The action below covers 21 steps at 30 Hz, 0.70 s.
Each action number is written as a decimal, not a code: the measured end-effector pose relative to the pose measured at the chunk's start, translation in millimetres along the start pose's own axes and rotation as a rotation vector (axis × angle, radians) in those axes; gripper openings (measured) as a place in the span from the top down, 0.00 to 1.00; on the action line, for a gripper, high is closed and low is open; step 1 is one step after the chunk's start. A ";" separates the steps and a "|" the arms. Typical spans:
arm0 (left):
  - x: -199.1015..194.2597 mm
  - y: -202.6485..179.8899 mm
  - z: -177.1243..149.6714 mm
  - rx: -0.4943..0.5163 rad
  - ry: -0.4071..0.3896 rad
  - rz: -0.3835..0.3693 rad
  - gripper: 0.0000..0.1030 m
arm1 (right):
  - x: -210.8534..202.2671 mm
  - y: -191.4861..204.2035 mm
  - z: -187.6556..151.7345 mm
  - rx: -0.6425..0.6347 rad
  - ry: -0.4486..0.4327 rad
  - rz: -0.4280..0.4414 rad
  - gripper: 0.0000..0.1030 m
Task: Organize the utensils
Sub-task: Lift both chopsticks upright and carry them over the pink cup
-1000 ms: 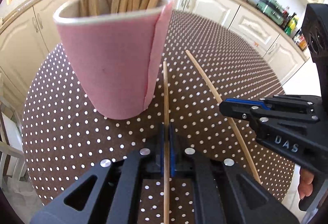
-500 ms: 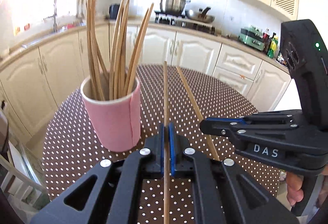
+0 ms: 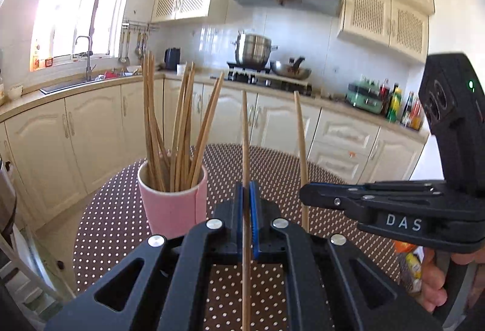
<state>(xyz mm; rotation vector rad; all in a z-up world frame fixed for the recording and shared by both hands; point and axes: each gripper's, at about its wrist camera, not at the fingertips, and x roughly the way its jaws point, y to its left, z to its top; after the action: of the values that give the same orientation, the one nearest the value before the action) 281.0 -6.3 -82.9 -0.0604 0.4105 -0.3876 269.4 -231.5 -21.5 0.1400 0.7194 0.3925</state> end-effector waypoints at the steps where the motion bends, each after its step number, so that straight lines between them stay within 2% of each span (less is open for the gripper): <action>1: -3.2 0.7 1.3 -0.006 -0.021 -0.004 0.95 | 0.3 6.1 1.9 -0.006 -0.013 -0.001 0.95; 6: -22.5 6.4 14.2 -0.022 -0.165 -0.021 0.95 | -7.1 15.6 13.7 -0.017 -0.097 0.012 0.95; 16: -42.6 39.5 55.3 -0.093 -0.399 0.018 0.95 | -0.3 39.0 47.1 -0.022 -0.215 0.048 0.95; 21: -26.9 49.4 69.2 -0.089 -0.449 0.025 0.95 | 4.5 45.4 64.5 -0.022 -0.271 0.067 0.95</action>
<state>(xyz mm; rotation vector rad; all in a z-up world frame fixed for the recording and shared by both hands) 303.6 48.2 -16.0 -0.2241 -0.0149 -0.3192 301.7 -187.5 35.6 0.1933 0.4437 0.4354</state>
